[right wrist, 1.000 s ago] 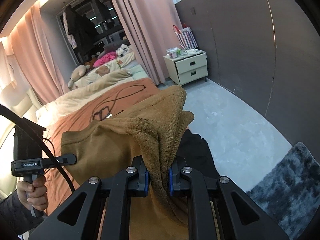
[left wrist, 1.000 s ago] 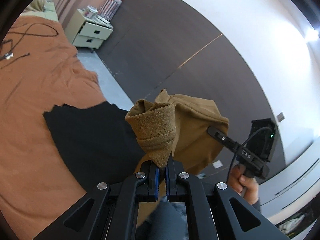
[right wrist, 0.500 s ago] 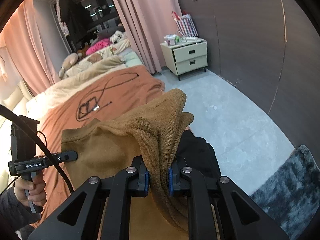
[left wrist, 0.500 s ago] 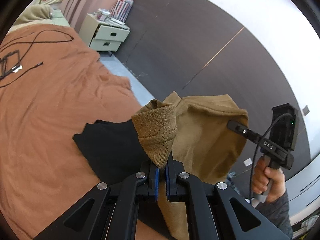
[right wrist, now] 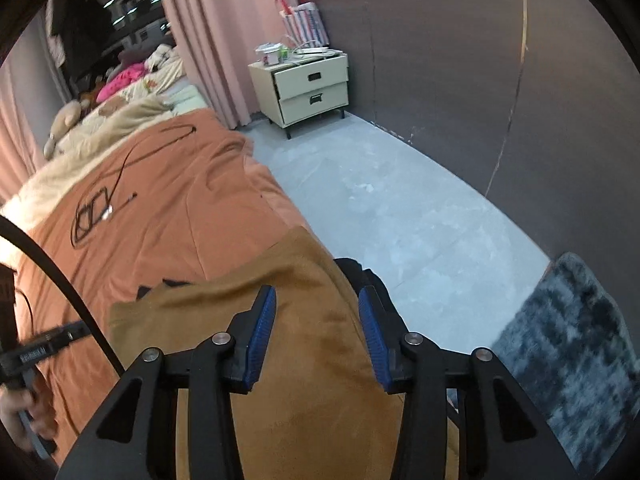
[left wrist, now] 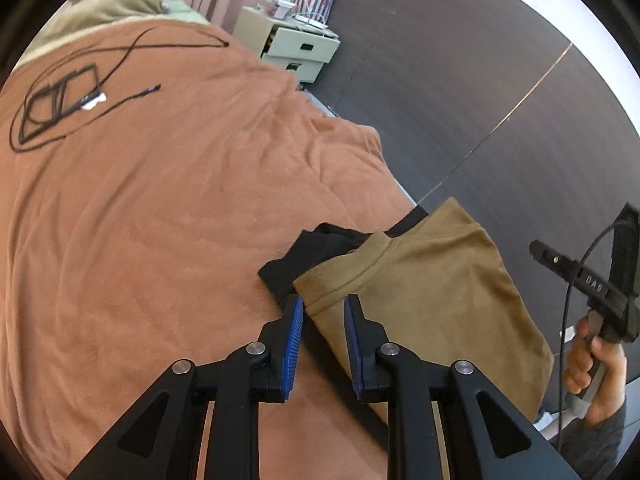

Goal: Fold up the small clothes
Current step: 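Lower the olive shirt onto the black garment and open both grippers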

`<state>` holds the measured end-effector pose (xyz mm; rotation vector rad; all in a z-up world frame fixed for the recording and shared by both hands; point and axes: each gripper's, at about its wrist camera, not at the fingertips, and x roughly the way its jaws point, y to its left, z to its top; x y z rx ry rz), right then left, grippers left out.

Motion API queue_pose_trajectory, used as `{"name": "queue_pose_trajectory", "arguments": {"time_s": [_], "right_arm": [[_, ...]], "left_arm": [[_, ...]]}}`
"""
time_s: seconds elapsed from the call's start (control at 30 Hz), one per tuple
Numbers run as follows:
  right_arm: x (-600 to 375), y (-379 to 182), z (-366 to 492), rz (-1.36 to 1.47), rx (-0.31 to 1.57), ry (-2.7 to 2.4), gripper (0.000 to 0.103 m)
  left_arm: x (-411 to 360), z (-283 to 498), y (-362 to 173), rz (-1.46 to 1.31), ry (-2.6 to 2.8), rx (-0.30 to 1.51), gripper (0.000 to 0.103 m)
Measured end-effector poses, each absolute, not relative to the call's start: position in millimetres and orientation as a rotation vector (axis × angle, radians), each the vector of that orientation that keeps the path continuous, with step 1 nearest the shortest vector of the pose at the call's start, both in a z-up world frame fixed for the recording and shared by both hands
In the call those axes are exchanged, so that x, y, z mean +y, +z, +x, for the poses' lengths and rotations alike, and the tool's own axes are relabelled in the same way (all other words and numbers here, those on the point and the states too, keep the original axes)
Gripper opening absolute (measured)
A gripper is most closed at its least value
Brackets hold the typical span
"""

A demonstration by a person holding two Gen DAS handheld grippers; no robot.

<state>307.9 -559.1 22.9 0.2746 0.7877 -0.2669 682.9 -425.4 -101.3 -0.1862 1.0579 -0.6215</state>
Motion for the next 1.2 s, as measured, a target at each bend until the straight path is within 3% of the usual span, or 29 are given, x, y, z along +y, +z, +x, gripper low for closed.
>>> {"name": "queue_pose_trajectory", "arguments": {"time_s": [0.3, 0.43, 0.63, 0.73, 1.0, 1.2], "right_arm": [[-547, -1, 335, 0.226, 0.887, -0.244, 0.041], [-563, -17, 364, 0.28, 0.957, -0.253, 0.029], [-588, -28, 400, 0.295, 1.005, -0.335, 0.028], [-600, -36, 416, 0.305, 1.031, -0.366, 0.021], [-598, -35, 440, 0.251, 1.056, -0.404, 0.021], [-575, -20, 400, 0.212, 1.048, -0.321, 0.023]], "left_arm": [[-441, 680, -97, -0.131, -0.697, 1.022, 0.022], [-458, 684, -105, -0.087, -0.71, 1.032, 0.022], [-470, 706, -132, -0.079, -0.686, 1.059, 0.016], [-469, 713, -144, -0.066, -0.654, 1.06, 0.014], [-469, 714, -147, -0.057, -0.638, 1.066, 0.014], [-461, 693, -126, -0.031, -0.609, 1.024, 0.014]]}}
